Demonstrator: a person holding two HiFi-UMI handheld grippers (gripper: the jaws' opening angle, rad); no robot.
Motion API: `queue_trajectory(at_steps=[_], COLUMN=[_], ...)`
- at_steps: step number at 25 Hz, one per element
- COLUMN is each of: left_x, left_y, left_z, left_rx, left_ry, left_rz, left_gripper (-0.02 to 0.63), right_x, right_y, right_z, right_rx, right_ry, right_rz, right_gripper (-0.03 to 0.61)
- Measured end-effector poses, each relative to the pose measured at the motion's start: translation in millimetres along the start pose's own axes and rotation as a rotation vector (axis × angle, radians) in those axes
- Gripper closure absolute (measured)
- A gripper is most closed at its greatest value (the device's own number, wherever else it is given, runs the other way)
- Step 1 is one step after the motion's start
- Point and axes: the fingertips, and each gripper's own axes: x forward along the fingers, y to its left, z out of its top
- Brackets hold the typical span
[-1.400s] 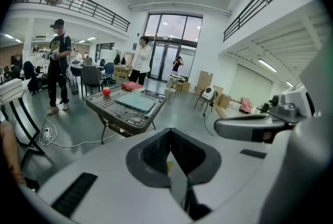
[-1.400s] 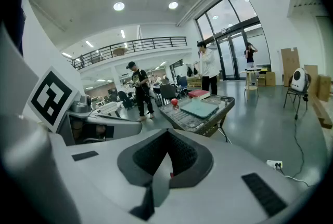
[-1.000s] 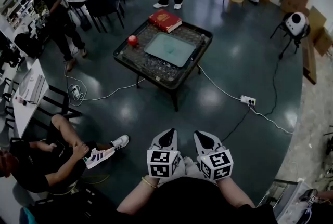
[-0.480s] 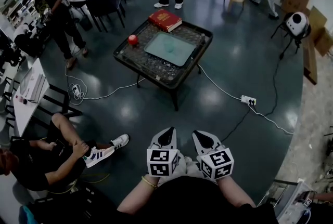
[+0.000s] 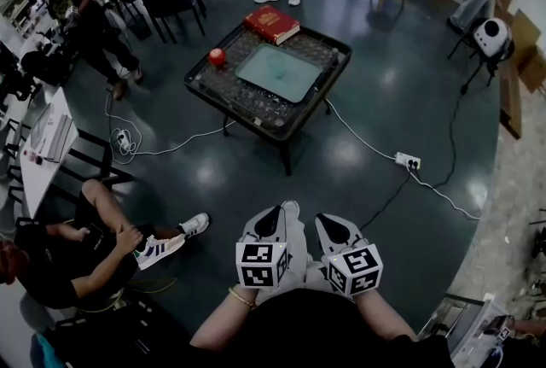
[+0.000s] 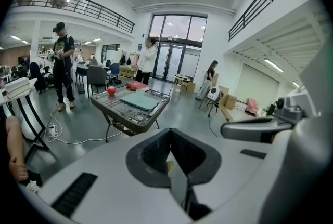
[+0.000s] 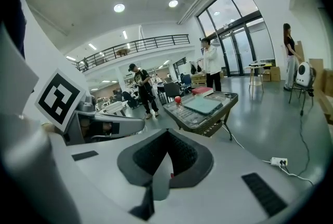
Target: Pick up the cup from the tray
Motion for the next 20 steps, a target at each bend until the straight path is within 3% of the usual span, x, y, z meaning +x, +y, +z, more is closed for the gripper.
queue_trajectory(at_steps=[20], left_x=[96.5], left_y=[25.3], left_z=[53.7], left_rx=[-0.003], left_ry=[0.016], left_rz=[-0.019], left_gripper=[0.605], right_x=[72.0], right_y=[-71.9], right_z=[46.7], right_rx=[0.014], right_ry=[0.01], right_rz=[-0.017], right_gripper=[0.577])
